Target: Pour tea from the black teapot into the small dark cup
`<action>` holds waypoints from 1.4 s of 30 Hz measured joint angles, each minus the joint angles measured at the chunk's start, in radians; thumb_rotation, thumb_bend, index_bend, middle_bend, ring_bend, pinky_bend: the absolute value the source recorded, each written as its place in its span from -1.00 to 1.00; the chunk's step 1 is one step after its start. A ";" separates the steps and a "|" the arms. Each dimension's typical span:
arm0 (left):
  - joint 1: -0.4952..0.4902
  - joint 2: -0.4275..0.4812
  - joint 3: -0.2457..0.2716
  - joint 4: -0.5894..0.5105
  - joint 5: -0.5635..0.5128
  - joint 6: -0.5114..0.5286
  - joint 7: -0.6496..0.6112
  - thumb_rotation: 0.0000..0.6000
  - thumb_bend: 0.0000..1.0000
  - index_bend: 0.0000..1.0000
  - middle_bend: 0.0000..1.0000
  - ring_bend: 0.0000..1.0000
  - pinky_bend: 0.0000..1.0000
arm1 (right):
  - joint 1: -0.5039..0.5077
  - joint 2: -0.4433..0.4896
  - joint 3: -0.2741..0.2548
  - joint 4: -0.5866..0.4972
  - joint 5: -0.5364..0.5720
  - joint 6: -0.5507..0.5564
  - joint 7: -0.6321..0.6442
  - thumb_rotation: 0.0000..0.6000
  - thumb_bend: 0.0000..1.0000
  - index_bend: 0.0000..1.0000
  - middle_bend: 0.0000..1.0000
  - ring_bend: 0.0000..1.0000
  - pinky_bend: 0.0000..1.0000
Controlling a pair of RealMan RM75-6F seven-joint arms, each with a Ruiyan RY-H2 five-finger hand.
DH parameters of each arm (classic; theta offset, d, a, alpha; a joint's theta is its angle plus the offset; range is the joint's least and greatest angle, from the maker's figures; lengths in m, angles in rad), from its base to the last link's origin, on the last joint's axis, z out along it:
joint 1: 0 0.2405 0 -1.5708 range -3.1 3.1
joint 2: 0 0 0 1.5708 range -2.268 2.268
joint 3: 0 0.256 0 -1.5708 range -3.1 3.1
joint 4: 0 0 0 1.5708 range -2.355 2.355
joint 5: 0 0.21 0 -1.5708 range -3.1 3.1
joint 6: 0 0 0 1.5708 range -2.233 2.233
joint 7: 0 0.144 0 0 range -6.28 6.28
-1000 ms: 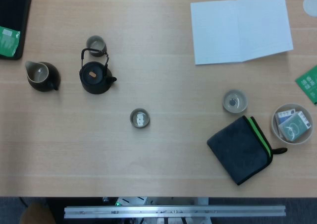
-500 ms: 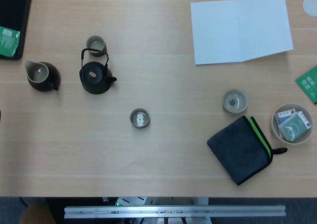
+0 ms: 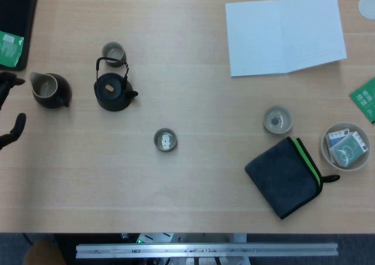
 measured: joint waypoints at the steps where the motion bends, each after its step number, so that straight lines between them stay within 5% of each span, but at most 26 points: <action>1: -0.013 0.002 -0.004 -0.003 -0.003 -0.019 0.002 1.00 -0.28 -0.61 -0.62 -0.70 -0.79 | 0.001 0.000 0.001 -0.001 0.000 -0.001 -0.002 1.00 -0.98 -0.37 -0.25 -0.51 -0.63; 9: -0.113 0.006 -0.019 -0.018 -0.030 -0.165 0.041 1.00 -0.28 -0.77 -0.74 -0.81 -0.80 | 0.016 0.002 0.005 -0.011 -0.012 -0.008 -0.012 1.00 -0.98 -0.37 -0.25 -0.51 -0.63; 14: -0.186 -0.006 -0.027 -0.006 -0.053 -0.265 0.065 0.72 -0.28 -0.78 -0.76 -0.82 -0.81 | 0.029 0.000 0.006 -0.019 -0.007 -0.031 -0.023 1.00 -0.98 -0.37 -0.25 -0.51 -0.63; 29: -0.388 -0.116 -0.064 0.148 -0.243 -0.512 0.153 0.71 -0.28 -0.78 -0.76 -0.82 -0.81 | 0.031 -0.001 0.005 -0.022 0.023 -0.048 -0.039 1.00 -0.98 -0.37 -0.25 -0.51 -0.63; 33: -0.426 -0.141 -0.066 0.184 -0.295 -0.555 0.180 0.37 -0.28 -0.78 -0.76 -0.82 -0.81 | 0.034 -0.003 0.006 -0.021 0.029 -0.057 -0.042 1.00 -0.98 -0.37 -0.25 -0.51 -0.63; 42: -0.508 -0.204 -0.064 0.255 -0.434 -0.631 0.244 0.00 -0.28 -0.80 -0.74 -0.82 -0.81 | 0.048 -0.009 0.011 -0.020 0.040 -0.078 -0.047 1.00 -0.98 -0.37 -0.25 -0.51 -0.63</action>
